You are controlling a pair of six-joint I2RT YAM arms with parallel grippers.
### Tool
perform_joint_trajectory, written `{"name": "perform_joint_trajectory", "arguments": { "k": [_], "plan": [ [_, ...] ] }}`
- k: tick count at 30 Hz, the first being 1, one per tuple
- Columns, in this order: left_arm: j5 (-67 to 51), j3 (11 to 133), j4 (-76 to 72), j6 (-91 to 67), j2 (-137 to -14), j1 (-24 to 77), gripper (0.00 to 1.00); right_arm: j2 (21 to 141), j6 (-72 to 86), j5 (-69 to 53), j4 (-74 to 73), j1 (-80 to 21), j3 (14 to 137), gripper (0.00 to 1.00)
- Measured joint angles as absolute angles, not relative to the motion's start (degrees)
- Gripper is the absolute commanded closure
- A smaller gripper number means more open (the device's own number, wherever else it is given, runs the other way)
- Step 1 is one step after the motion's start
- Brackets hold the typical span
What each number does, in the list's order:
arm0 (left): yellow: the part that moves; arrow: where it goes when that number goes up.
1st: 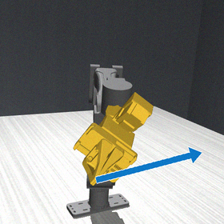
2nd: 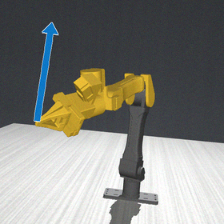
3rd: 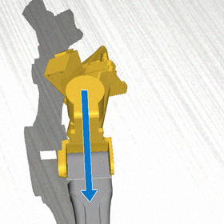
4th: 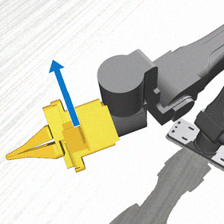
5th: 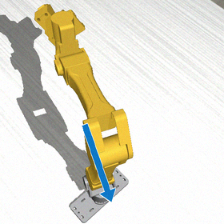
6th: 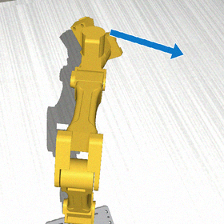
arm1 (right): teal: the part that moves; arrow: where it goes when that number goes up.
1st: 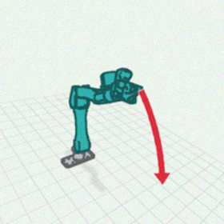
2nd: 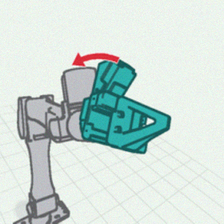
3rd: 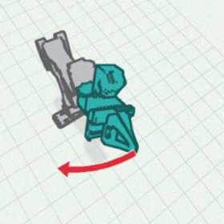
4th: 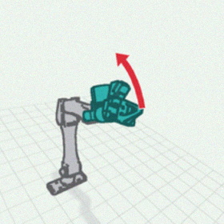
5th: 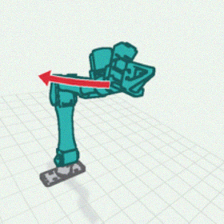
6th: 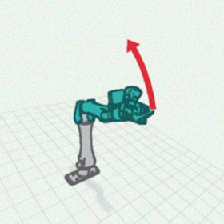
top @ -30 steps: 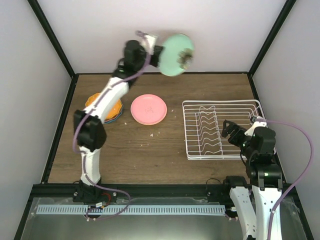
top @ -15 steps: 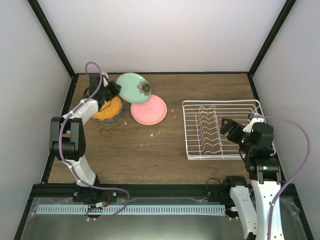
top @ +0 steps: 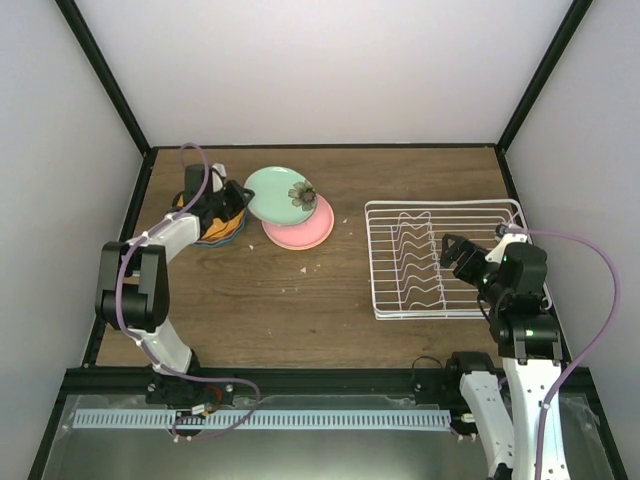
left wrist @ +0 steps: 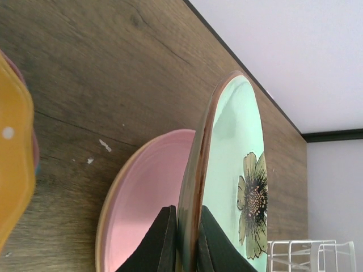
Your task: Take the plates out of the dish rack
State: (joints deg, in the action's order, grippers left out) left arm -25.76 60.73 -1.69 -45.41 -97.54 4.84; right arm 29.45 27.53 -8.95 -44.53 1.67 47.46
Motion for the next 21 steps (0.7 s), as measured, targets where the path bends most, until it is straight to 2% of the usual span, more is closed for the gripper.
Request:
{"name": "perform_joint_trajectory", "arguments": {
  "k": [12,21],
  "plan": [
    [-27.18,60.29,-4.89,-45.69,-101.12,10.66,0.96,29.45,27.42,-8.73,-44.86,1.67,47.46,0.0],
    [-26.11,59.77,-4.86,-45.65,-101.97,10.9,0.96,29.12,26.74,-8.36,-45.45,1.67,47.46,0.0]
  ]
}}
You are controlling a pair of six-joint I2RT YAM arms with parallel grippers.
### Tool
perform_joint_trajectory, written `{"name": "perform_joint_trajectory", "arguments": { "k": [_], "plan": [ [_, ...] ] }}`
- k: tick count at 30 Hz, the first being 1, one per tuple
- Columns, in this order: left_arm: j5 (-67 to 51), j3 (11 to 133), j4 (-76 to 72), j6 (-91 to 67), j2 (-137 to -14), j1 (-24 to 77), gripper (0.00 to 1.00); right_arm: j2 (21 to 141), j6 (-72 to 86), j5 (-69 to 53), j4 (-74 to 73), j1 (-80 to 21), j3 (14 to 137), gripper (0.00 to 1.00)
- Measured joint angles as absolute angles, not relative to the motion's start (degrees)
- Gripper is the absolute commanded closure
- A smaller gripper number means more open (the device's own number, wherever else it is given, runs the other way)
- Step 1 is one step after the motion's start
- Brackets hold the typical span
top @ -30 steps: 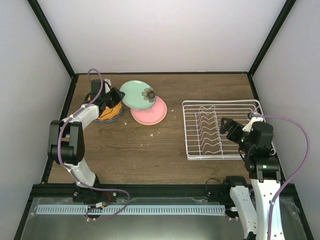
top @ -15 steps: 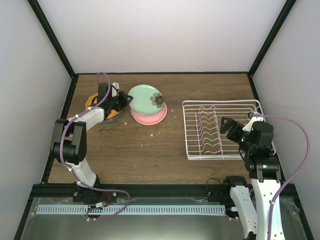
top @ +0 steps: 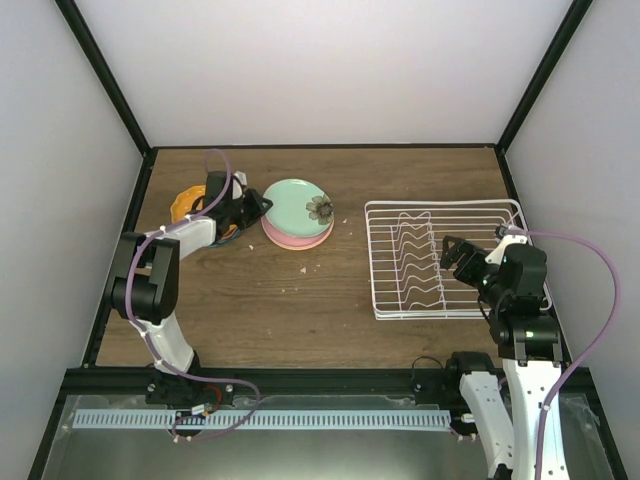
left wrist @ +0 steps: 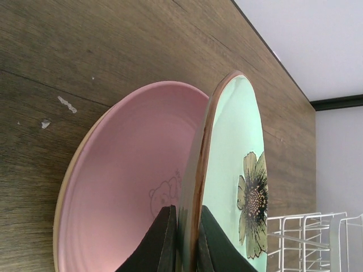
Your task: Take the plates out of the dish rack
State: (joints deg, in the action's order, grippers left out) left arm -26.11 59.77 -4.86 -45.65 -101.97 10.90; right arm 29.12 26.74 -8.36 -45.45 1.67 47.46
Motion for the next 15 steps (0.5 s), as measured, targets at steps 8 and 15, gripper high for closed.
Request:
{"name": "perform_joint_trajectory", "arguments": {
  "k": [8,15],
  "plan": [
    [-25.71,59.77,-5.23,-45.56,-102.91,10.92,0.96,29.12,26.61,-8.34,-45.5,1.67,47.48,0.0],
    [-25.56,59.77,-5.23,-45.21,-105.62,10.85,0.8,29.12,26.61,-8.27,-46.04,1.67,47.53,0.0]
  ]
}}
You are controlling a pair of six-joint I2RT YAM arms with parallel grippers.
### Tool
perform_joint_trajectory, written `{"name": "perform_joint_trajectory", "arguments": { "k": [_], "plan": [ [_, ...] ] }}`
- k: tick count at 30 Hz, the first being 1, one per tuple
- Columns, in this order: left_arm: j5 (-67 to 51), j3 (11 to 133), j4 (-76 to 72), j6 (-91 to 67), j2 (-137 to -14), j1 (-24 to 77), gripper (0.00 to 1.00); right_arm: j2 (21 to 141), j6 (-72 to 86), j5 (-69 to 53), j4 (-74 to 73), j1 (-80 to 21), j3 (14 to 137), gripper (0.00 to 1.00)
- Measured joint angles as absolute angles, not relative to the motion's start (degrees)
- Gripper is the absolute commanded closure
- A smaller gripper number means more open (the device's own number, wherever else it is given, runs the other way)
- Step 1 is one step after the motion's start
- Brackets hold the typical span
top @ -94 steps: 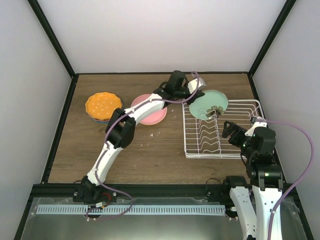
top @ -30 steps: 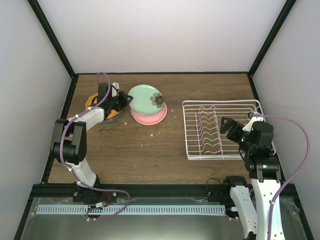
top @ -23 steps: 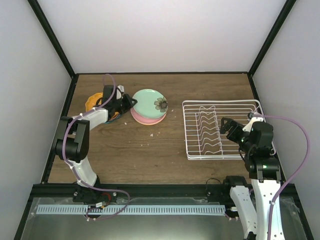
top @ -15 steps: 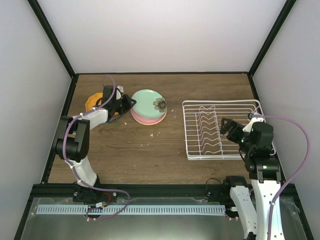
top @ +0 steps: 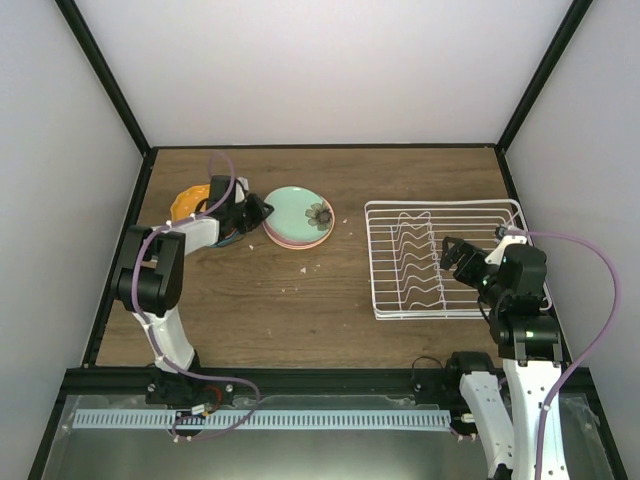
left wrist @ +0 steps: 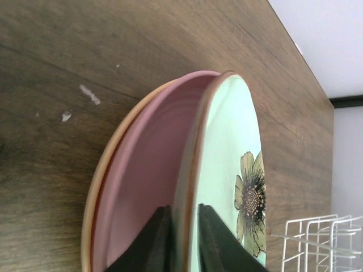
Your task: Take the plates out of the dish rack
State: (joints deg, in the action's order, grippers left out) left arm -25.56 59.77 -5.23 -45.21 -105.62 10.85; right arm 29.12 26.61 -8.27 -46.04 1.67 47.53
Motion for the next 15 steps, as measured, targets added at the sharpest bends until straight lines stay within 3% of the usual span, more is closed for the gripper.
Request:
{"name": "perform_joint_trajectory", "arguments": {
  "k": [5,10,11,15],
  "plan": [
    [-25.65,59.9,-5.93,-45.21,-105.67,10.83,0.39,29.12,26.61,-8.27,-46.33,1.67,47.57,0.0],
    [-26.22,60.14,-6.0,-44.8,-105.69,10.85,0.06,29.12,26.61,-8.25,-46.39,1.67,47.64,0.0],
    [-26.17,60.36,-5.98,-44.42,-105.67,10.87,0.01,29.12,26.61,-8.27,-46.39,1.67,47.64,0.0],
    [-25.96,61.45,-5.23,-43.66,-105.58,11.16,0.0,29.26,26.59,-8.36,-46.44,1.67,47.64,0.0]
  ]
}}
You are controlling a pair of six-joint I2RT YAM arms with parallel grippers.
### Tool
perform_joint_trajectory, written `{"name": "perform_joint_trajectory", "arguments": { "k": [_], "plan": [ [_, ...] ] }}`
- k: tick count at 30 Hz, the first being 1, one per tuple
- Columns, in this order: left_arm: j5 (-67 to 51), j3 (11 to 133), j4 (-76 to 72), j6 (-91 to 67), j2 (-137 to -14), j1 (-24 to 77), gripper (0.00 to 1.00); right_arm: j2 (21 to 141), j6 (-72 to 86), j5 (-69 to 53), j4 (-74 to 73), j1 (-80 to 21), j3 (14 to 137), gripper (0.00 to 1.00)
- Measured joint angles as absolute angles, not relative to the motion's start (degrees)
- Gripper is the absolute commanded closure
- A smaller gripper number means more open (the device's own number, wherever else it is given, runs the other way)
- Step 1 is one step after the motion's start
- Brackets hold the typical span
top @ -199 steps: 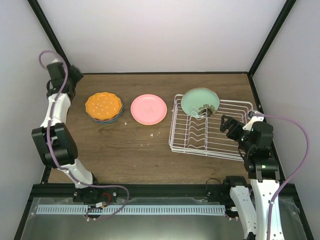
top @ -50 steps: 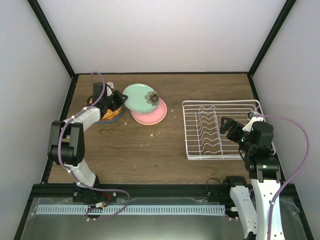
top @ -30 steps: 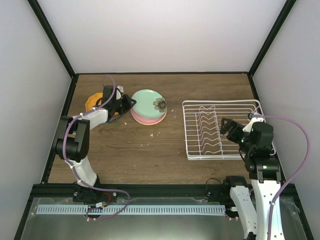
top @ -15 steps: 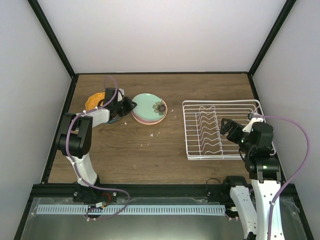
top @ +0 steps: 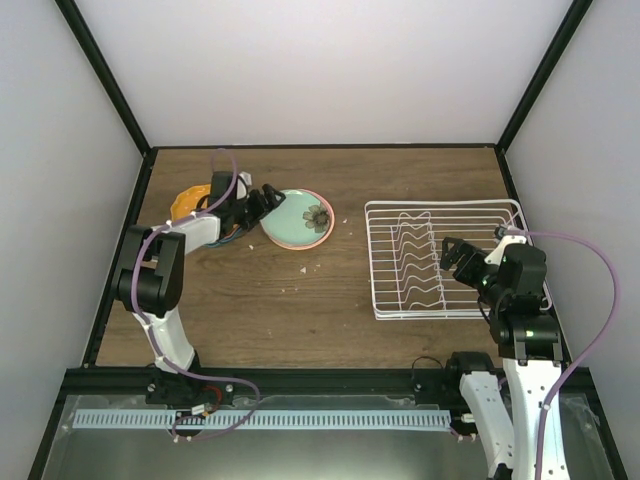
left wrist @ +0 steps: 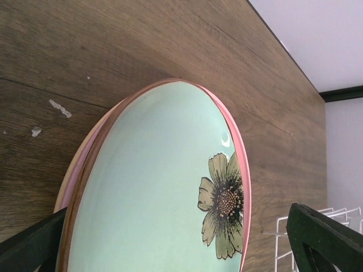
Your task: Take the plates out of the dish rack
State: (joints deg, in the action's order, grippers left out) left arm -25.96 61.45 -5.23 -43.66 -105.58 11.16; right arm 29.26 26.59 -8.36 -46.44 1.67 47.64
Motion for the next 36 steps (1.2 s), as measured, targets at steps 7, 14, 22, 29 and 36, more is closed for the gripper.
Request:
{"name": "perform_joint_trajectory", "arguments": {
  "k": [7,14,22,29,36],
  "plan": [
    [-23.79,62.92,-1.83,-40.6,-105.58,11.66,0.0,29.98,26.39,-8.56,-46.41,1.67,47.64,0.0],
    [-19.49,65.25,2.94,-37.6,-105.67,13.52,0.0,30.0,26.35,-8.54,-46.44,1.67,47.64,0.0],
    [-11.09,71.44,12.56,-34.3,-107.46,16.69,0.0,29.15,26.33,-8.47,-47.0,1.67,47.64,0.0],
    [-2.94,75.13,18.94,-33.17,-108.57,19.31,0.0,29.15,26.15,-8.49,-47.16,1.67,47.64,0.0],
    [2.92,77.45,24.14,-32.95,-108.77,20.36,0.0,29.12,25.98,-8.49,-47.16,1.67,47.64,0.0]
  ]
}}
